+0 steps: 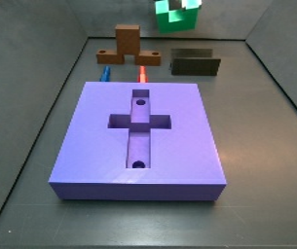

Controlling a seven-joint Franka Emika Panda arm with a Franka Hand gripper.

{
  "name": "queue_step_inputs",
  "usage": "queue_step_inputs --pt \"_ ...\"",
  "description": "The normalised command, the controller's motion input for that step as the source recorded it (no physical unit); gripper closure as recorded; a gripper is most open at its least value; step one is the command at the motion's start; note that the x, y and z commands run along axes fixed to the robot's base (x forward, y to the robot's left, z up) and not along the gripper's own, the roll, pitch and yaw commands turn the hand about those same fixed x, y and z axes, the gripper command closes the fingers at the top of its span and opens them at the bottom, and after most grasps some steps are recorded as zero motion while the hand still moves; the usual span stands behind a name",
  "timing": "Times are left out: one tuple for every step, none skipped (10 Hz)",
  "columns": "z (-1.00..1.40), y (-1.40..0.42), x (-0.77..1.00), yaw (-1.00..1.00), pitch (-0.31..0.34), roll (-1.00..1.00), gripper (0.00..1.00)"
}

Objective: Pick up the green object. Move up. Place the green object on the fixture. Regrasp the green object. Move to above the board. Insert the green object.
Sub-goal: Place the green object on the fixture.

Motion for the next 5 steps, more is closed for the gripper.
queue_step_inputs --pt "0.00 0.03 0.00 0.00 0.000 -0.07 1.00" --pt "0.00 0.04 0.00 0.00 0.000 0.00 1.00" --pt "-0.17 -0.12 0.56 -0.02 0.000 -0.18 1.00" --pt "-0.20 -0.27 1.00 -0.08 0.000 -0.36 1.00" --pt "-0.17 -0.30 1.00 -0.01 0.006 -0.30 1.00"
